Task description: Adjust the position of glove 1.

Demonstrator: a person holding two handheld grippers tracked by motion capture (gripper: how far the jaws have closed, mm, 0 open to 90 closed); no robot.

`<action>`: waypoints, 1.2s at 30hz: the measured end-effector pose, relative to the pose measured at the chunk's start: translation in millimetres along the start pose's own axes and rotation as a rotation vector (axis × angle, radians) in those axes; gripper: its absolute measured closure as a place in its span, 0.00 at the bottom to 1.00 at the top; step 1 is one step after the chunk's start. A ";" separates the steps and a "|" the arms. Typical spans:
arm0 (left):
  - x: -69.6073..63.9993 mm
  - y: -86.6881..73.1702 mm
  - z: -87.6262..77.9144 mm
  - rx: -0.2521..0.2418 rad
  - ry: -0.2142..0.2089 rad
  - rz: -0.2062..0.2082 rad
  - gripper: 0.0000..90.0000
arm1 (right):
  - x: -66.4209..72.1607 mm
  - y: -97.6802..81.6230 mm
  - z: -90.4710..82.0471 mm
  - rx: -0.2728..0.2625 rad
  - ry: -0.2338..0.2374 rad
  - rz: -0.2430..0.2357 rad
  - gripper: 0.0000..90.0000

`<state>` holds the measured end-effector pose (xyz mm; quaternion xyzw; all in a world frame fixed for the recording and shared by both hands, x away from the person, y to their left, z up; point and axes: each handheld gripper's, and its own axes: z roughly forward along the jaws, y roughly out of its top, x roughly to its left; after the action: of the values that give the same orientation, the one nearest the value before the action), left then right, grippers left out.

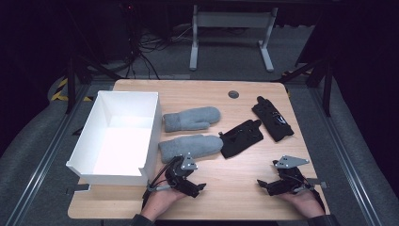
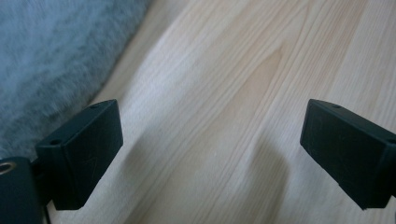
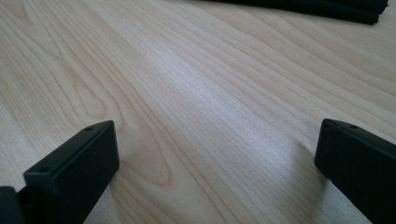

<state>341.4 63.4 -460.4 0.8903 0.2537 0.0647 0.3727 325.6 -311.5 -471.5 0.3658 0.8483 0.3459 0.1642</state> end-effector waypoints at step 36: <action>62.9 51.0 27.2 0.020 0.127 -0.030 0.23 | -0.1 0.6 0.7 -0.001 -0.002 -0.003 0.00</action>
<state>424.5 47.4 -449.0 0.8841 0.2909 0.1131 0.3479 326.3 -310.9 -471.6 0.3647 0.8485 0.3459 0.1656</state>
